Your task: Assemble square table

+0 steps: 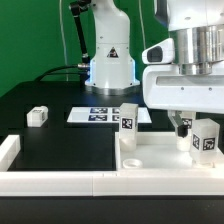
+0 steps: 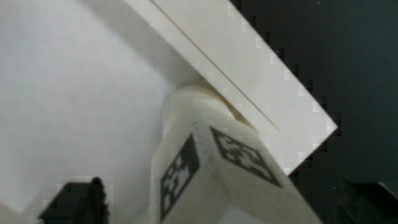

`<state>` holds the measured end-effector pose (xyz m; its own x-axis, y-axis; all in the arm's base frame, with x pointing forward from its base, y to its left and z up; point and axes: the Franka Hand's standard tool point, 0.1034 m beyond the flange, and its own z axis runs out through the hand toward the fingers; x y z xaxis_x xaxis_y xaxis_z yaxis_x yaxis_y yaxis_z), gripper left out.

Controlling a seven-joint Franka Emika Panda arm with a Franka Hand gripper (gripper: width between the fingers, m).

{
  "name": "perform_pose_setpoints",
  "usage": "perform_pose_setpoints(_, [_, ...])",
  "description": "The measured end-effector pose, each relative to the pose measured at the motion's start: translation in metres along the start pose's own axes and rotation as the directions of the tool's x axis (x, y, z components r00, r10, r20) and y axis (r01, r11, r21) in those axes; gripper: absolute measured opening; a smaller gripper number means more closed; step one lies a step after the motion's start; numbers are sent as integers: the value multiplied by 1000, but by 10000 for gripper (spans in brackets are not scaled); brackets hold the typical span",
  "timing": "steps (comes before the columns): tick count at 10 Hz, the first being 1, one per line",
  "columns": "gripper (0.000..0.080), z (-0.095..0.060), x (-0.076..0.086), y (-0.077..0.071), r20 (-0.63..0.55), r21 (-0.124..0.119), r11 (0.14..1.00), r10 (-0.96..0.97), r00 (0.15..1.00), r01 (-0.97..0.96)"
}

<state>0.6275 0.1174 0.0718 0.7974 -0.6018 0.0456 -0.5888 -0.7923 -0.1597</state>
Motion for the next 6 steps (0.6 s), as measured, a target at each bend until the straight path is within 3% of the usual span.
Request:
perform_pose_setpoints(1, [649, -2, 0, -3, -13, -25, 973, -229, 973, 229])
perform_pose_setpoints(2, [649, -3, 2, -6, -14, -33, 921, -389, 921, 388])
perform_pose_setpoints(4, [649, -3, 3, -5, -46, -24, 924, -383, 923, 382])
perform_pose_setpoints(6, [397, -3, 3, -5, -47, -25, 923, -385, 922, 384])
